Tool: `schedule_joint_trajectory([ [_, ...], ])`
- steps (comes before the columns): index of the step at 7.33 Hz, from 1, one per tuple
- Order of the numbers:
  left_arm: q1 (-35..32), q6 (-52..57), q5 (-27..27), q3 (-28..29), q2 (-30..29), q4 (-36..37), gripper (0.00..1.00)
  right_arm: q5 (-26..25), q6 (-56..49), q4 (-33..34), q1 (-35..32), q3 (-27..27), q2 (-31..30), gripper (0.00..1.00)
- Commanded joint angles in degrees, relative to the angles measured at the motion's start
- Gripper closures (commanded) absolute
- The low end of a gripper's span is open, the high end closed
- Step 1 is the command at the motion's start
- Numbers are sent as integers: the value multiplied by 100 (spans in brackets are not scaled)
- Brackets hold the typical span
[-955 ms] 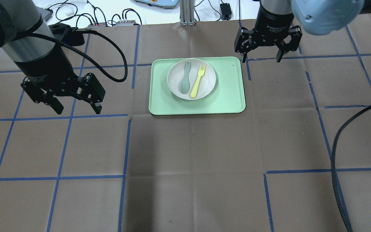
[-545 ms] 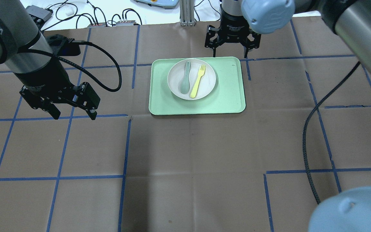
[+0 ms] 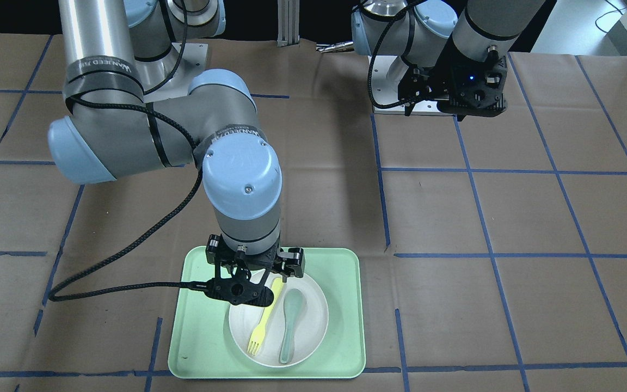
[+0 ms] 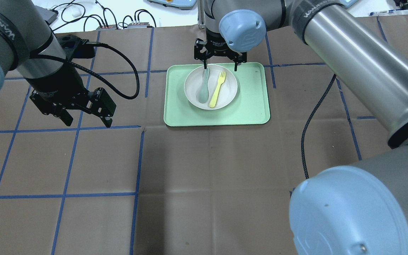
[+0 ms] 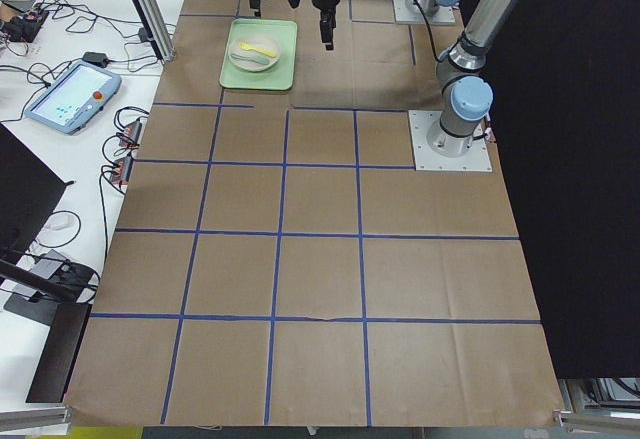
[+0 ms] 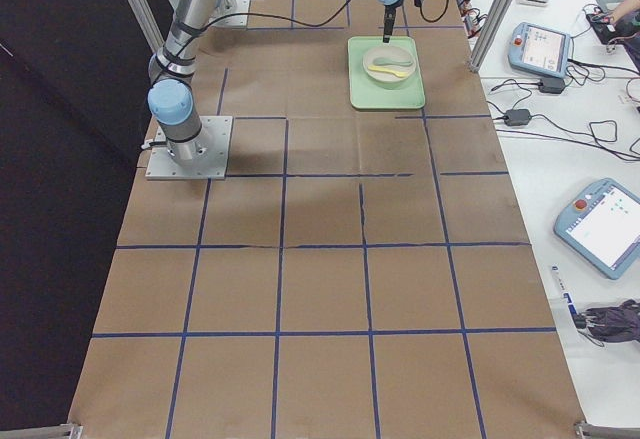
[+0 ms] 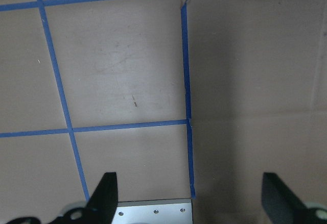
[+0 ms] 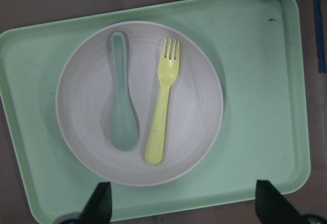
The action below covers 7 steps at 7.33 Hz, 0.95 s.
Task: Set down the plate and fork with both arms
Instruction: 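Lower the right gripper over the yellow fork and close on its handle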
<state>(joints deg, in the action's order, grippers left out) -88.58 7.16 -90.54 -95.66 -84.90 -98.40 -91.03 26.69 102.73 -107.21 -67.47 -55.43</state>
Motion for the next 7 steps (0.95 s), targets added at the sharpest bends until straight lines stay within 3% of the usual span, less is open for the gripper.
schedule_joint_trajectory([
  [1,-107,23,-7,4,-18,66,1,-28,38,247,-28,-3,365,1],
  [5,-107,14,-7,-102,105,93,1,-72,30,423,51,-64,770,12],
  [7,-107,14,2,-102,114,84,1,-64,30,553,52,-64,919,31],
])
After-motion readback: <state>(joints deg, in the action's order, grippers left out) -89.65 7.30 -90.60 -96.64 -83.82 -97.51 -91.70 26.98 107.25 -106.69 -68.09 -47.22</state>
